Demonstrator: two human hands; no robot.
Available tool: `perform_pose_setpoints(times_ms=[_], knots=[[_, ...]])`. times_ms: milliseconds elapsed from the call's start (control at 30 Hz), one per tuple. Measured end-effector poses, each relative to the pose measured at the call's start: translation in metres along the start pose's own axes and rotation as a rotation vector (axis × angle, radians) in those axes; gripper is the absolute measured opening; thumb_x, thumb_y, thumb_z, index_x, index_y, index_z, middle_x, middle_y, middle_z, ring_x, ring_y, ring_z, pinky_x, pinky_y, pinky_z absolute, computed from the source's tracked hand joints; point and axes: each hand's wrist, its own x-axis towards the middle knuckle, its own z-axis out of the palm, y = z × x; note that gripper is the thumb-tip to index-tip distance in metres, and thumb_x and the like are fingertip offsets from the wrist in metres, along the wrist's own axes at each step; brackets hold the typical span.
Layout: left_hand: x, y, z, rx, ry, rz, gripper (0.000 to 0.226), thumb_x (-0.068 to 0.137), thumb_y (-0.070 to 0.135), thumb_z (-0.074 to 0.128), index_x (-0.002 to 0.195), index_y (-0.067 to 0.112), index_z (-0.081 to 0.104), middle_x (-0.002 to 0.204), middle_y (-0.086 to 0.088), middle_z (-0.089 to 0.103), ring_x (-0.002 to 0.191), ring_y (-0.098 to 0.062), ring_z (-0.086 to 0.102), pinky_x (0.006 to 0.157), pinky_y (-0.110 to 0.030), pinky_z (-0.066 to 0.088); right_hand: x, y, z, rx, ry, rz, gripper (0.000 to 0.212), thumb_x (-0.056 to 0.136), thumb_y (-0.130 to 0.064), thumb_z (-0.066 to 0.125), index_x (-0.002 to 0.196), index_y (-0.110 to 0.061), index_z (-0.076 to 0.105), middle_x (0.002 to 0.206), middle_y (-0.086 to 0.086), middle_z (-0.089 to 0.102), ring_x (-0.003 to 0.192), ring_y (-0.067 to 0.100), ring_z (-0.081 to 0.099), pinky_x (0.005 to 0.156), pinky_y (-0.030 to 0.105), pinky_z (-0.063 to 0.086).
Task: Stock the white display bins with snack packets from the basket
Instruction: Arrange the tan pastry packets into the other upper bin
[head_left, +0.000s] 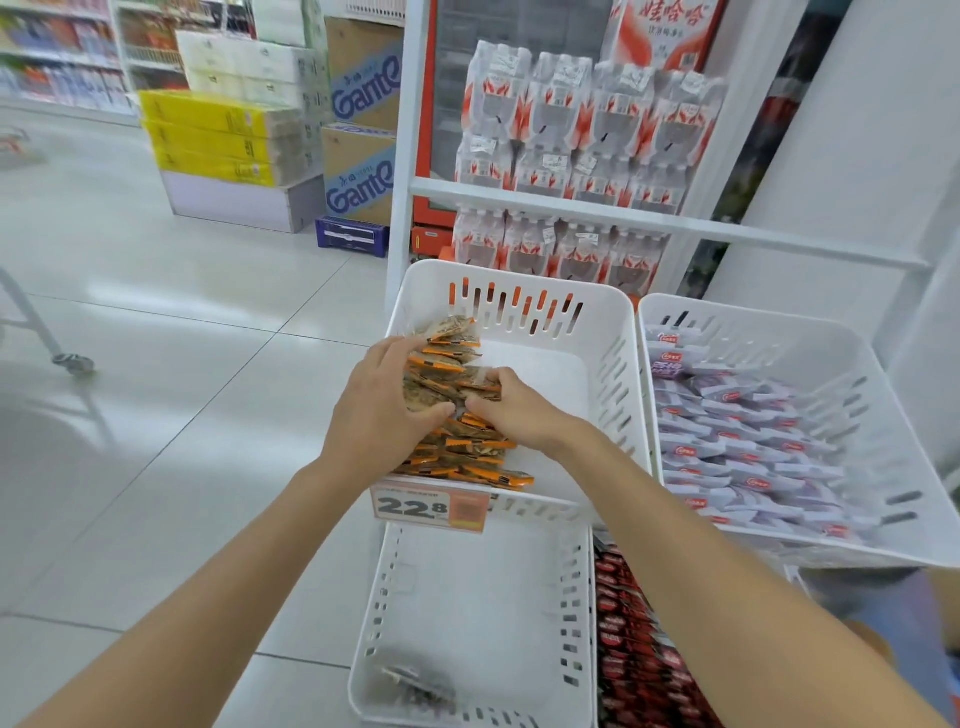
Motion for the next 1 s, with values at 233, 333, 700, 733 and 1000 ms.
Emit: perform_pose_setpoints(times_ms=[233,333,700,733,1000], knots=[[-0.002,0.003,0.001,0.023,0.006,-0.004,0.070,0.079,0.037,0.076,0.139,0.029,0.041,0.138,0.007,0.046,0.124,-0.013,0.045,0.097,-0.034,0.044,0.005,-0.003,-0.001,0.502,-0.132,0.017,0.039,0.094,-0.035,0.056,0.124,-0.010,0.061,0.115,0.008,0.070,0.108,0.024,0.066,0.093,0.040,0.052],[-0.001,0.002,0.000,0.032,-0.001,-0.012,0.070,0.079,0.038,0.076,0.139,0.030,0.041,0.138,0.007,0.046,0.124,-0.013,0.045,0.095,-0.032,0.042,0.007,-0.004,0.001,0.522,-0.109,0.021,0.054,0.081,-0.042,0.065,0.126,-0.013,0.059,0.123,0.008,0.066,0.116,0.025,0.062,0.102,0.045,0.046],[0.000,0.001,-0.002,0.019,-0.011,-0.035,0.067,0.079,0.035,0.077,0.137,0.027,0.045,0.145,0.006,0.041,0.129,-0.014,0.043,0.100,-0.028,0.036,-0.007,0.009,-0.004,0.220,-0.024,0.053,0.115,0.066,-0.055,0.079,0.154,-0.040,0.007,0.163,-0.010,-0.003,0.149,0.021,0.012,0.115,0.043,0.025],[-0.002,0.002,-0.003,0.027,-0.004,-0.047,0.065,0.080,0.034,0.076,0.137,0.027,0.046,0.146,0.005,0.040,0.132,-0.016,0.040,0.104,-0.031,0.033,-0.013,0.006,-0.004,0.170,-0.002,0.046,0.109,0.071,-0.053,0.078,0.154,-0.038,0.008,0.163,-0.010,-0.003,0.149,0.021,0.011,0.115,0.043,0.025],[-0.064,0.037,-0.023,0.031,0.046,-0.013,0.033,0.081,0.022,0.070,0.112,0.023,0.061,0.112,0.004,0.058,0.106,-0.018,0.052,0.089,-0.031,0.043,-0.119,-0.014,0.010,-0.132,0.592,-0.298,0.024,0.081,-0.020,0.069,0.105,-0.020,0.063,0.101,-0.003,0.060,0.082,0.012,0.054,0.077,0.026,0.044]])
